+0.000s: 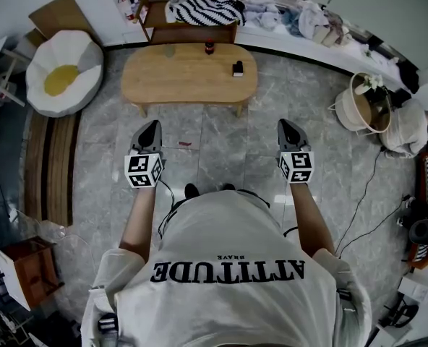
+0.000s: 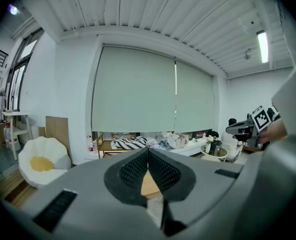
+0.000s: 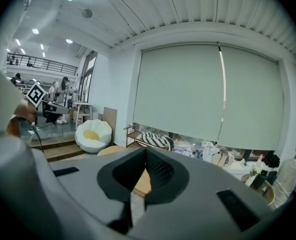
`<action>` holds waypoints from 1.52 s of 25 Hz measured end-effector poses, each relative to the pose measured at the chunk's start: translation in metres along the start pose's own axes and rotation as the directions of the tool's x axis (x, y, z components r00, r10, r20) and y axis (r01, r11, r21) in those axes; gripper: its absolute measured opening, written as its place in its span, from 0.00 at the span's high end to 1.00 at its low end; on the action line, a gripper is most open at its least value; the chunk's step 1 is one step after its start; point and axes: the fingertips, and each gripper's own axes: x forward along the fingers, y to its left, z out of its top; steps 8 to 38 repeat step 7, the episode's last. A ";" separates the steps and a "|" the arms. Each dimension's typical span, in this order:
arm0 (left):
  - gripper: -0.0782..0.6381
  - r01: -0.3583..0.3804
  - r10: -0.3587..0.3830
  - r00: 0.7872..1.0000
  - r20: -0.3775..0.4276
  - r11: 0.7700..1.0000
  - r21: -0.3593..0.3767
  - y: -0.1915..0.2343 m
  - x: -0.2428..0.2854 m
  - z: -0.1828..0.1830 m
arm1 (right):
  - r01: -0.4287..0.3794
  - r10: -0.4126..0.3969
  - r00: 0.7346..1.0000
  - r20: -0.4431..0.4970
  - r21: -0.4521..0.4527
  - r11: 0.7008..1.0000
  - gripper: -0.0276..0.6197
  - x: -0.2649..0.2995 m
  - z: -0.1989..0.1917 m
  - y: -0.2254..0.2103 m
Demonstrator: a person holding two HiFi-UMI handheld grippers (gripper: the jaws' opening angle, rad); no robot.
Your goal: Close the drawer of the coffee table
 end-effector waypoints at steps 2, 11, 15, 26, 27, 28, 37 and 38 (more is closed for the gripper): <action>0.86 0.001 -0.001 1.000 -0.002 1.000 0.018 -0.001 0.000 0.000 | 0.004 -0.004 1.000 0.001 0.001 1.000 0.93 -0.001 0.000 -0.001; 0.86 0.011 -0.011 1.000 -0.009 0.999 0.044 -0.004 -0.002 -0.005 | 0.003 -0.003 1.000 0.001 0.000 1.000 0.93 -0.003 -0.002 0.003; 0.86 0.011 -0.011 1.000 -0.009 0.999 0.044 -0.004 -0.002 -0.005 | 0.003 -0.003 1.000 0.001 0.000 1.000 0.93 -0.003 -0.002 0.003; 0.86 0.011 -0.011 1.000 -0.009 0.999 0.044 -0.004 -0.002 -0.005 | 0.003 -0.003 1.000 0.001 0.000 1.000 0.93 -0.003 -0.002 0.003; 0.86 0.011 -0.011 1.000 -0.009 0.999 0.044 -0.004 -0.002 -0.005 | 0.003 -0.003 1.000 0.001 0.000 1.000 0.93 -0.003 -0.002 0.003; 0.86 0.011 -0.011 1.000 -0.009 0.999 0.044 -0.004 -0.002 -0.005 | 0.003 -0.003 1.000 0.001 0.000 1.000 0.93 -0.003 -0.002 0.003; 0.86 0.011 -0.011 1.000 -0.009 0.999 0.044 -0.004 -0.002 -0.005 | 0.003 -0.003 1.000 0.001 0.000 1.000 0.93 -0.003 -0.002 0.003; 0.86 0.011 -0.011 1.000 -0.009 0.999 0.044 -0.004 -0.002 -0.005 | 0.003 -0.003 1.000 0.001 0.000 1.000 0.93 -0.003 -0.002 0.003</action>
